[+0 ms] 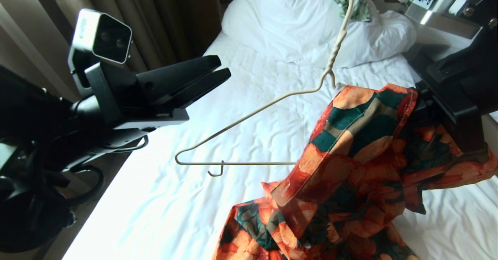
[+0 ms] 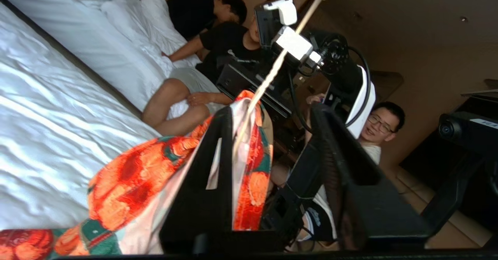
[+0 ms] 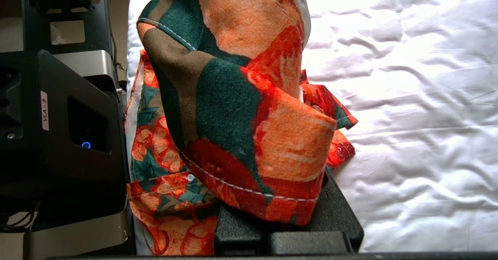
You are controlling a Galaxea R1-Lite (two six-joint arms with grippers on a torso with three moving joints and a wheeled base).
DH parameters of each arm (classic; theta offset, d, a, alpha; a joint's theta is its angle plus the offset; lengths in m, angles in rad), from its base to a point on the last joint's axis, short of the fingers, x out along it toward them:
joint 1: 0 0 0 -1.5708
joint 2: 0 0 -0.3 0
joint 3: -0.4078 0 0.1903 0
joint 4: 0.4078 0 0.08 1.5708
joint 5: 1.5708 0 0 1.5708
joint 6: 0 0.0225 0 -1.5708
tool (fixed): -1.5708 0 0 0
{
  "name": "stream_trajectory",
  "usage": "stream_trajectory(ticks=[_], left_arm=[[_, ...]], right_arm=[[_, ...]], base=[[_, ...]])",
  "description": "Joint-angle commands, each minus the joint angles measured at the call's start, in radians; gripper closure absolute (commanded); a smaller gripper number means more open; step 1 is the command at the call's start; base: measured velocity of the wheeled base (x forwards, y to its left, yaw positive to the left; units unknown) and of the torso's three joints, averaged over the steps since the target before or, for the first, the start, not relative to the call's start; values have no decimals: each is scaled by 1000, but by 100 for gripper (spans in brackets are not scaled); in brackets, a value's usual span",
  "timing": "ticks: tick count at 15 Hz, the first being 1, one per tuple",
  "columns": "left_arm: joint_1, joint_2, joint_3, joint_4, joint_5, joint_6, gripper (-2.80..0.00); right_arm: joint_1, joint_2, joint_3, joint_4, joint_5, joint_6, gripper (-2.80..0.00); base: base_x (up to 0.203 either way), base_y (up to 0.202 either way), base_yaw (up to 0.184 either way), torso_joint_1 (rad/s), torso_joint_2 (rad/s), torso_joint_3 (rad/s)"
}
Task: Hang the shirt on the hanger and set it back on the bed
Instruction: Hook the other side of the shirt onto the hanger
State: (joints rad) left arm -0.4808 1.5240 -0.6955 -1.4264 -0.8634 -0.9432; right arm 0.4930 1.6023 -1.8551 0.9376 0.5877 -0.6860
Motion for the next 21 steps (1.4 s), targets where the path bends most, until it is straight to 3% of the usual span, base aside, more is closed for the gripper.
stream_trajectory(ticks=[1, 4, 5, 11, 13, 17, 19, 21], left_arm=[[22, -10, -3, -9, -5, -5, -280], [63, -9, 19, -12, 1, -6, -280], [85, -7, 30, -12, 5, -6, 0], [292, -17, 47, 16, -1, -2, 0], [347, -46, 57, 116, -1, 1, 0], [351, -75, 49, 324, 11, 98, 0], [313, -69, 13, 440, 62, 142, 0], [275, -32, -18, 533, 125, 244, 0]], right_arm=[[1, -7, 2, 8, 7, -4, 0], [-3, -12, 7, 34, 18, 12, 0], [-14, -6, 11, 28, 17, 12, 0], [-94, -10, 34, 23, 14, 10, 0], [-133, -27, 37, 24, 10, 12, 0], [-243, -57, 101, 28, 2, 17, 0], [-305, -47, 139, 32, 1, 25, 0], [-334, -23, 152, 55, 1, 40, 0]], base=[[0, 0, 0, 0, 0, 0], [0, 0, 0, 0, 0, 0], [0, 0, 0, 0, 0, 0], [0, 0, 0, 0, 0, 0], [0, 0, 0, 0, 0, 0], [0, 0, 0, 0, 0, 0], [0, 0, 0, 0, 0, 0], [0, 0, 0, 0, 0, 0]])
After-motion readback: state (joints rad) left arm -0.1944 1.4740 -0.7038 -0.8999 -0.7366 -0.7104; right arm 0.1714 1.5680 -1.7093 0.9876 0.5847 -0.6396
